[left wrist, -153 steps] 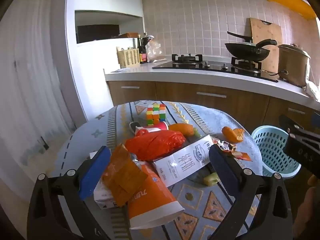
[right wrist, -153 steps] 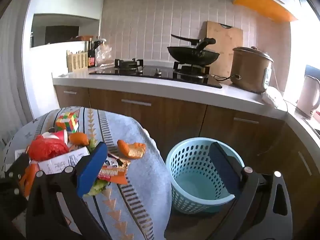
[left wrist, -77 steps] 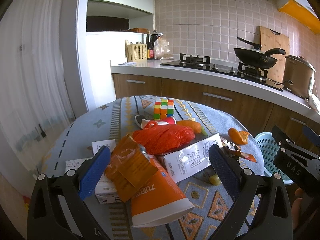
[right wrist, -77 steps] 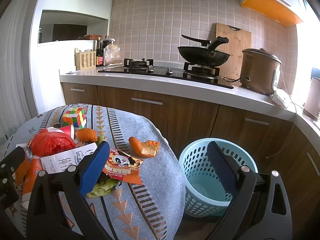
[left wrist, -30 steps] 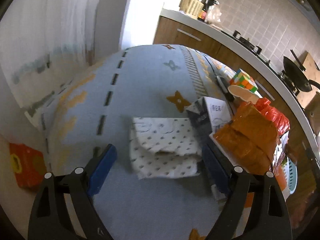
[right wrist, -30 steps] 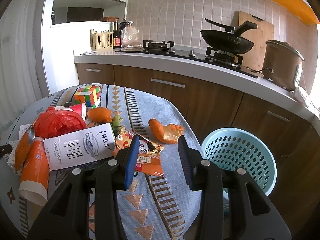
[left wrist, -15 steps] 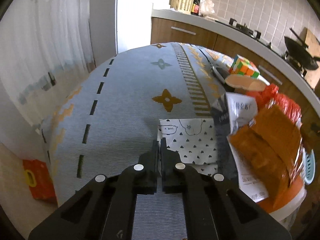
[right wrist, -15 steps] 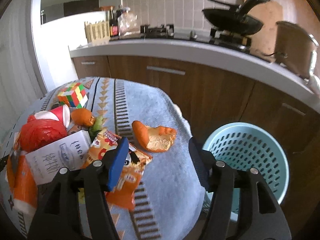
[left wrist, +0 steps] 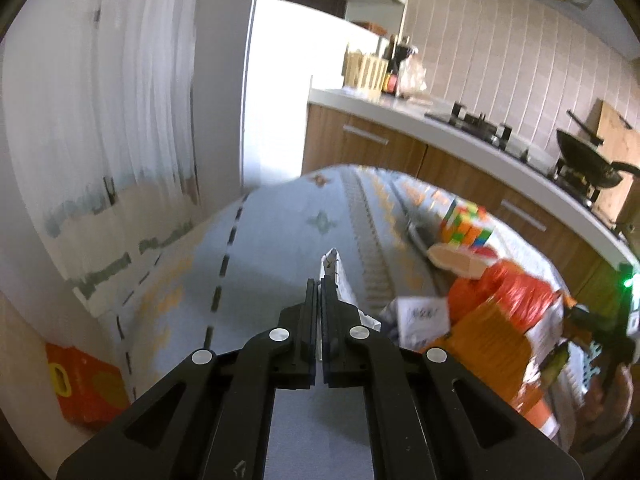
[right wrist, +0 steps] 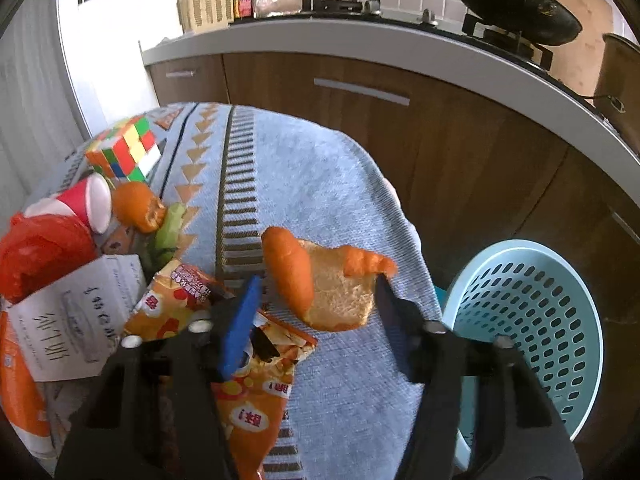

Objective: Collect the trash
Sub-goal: 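Reach the right tool to the orange peel and close on it, then carry the orange peel over the blue basket and open the right tool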

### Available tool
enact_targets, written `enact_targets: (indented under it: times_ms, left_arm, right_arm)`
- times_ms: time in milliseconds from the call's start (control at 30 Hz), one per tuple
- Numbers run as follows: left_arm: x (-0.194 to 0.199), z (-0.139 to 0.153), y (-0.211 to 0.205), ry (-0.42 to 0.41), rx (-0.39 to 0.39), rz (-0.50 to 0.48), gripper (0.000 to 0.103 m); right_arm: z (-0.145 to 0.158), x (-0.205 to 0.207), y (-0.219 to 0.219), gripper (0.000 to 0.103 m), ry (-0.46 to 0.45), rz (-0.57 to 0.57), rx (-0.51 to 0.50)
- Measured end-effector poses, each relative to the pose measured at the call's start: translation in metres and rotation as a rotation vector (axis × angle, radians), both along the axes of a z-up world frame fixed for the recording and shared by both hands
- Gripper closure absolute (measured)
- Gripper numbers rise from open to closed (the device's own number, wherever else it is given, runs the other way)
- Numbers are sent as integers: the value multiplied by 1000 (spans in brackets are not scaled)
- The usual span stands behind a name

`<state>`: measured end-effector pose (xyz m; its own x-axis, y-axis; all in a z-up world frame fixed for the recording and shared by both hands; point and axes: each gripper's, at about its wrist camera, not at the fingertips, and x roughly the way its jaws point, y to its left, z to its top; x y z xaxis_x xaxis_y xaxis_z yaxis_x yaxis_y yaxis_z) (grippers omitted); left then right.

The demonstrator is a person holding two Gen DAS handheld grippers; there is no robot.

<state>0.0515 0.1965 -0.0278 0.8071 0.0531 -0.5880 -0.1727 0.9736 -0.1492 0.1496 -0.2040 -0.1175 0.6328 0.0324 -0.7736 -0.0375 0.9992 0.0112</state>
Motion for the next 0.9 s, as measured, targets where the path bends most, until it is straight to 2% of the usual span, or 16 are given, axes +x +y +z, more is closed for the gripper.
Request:
enact_targets:
  times_ms: [33, 100, 200, 533, 767, 900]
  left_arm:
    - [1, 6, -2, -15, 0, -8, 103]
    - [1, 13, -9, -36, -4, -29, 103]
    - [3, 25, -21, -71, -5, -64, 103]
    - [21, 55, -102, -123, -10, -261, 103]
    - [32, 72, -193, -146, -14, -445, 103]
    - [36, 68, -246, -124, -33, -531, 103]
  right_arm:
    - [0, 1, 0, 74, 3, 3, 10]
    - [2, 1, -1, 87, -5, 6, 14]
    - [10, -1, -2, 91, -39, -1, 6]
    - [53, -28, -40, 92, -153, -80, 36]
    - [74, -67, -90, 92, -200, -163, 31]
    - [69, -85, -122, 92, -187, -224, 30]
